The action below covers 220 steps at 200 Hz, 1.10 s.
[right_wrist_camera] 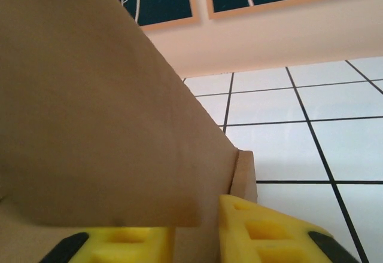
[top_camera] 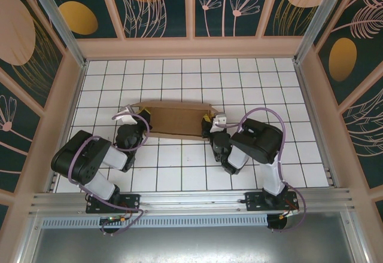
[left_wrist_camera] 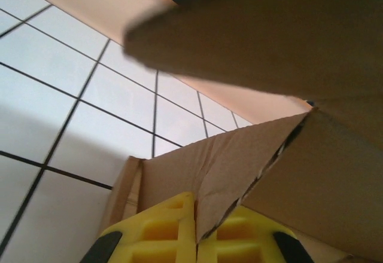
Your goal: Fold the paper box
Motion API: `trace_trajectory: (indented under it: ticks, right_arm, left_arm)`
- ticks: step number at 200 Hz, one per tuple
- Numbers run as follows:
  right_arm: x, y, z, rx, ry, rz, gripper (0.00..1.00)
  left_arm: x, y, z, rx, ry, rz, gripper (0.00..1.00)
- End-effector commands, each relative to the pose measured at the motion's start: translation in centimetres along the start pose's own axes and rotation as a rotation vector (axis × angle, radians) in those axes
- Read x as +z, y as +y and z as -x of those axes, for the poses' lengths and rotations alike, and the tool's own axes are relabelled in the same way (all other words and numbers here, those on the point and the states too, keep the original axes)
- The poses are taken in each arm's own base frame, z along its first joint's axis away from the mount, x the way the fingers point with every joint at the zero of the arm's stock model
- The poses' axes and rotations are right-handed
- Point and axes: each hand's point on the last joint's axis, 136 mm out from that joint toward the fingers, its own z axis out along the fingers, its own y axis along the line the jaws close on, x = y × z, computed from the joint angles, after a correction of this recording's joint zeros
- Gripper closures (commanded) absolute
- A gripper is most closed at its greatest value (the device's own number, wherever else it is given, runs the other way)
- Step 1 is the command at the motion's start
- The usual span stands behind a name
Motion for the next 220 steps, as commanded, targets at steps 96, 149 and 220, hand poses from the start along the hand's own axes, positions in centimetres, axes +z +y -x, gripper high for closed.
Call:
trace_trajectory:
  ticks: [96,149,220]
  right_arm:
    - [-3.3,3.2,2.1,-0.097,-0.027,0.272,0.46]
    - [-5.3,2.0,1.8,-0.093,0.003,0.283,0.44]
    - [-7.0,-3.6,3.0,-0.135,-0.022,0.049,0.45]
  left_arm:
    - [-0.5,3.7,-2.7,0.124,0.113,0.170,1.00]
    - [-0.1,3.4,-2.5,0.136,0.112,0.163,1.00]
    - [0.3,2.7,-2.6,0.143,0.121,0.135,1.00]
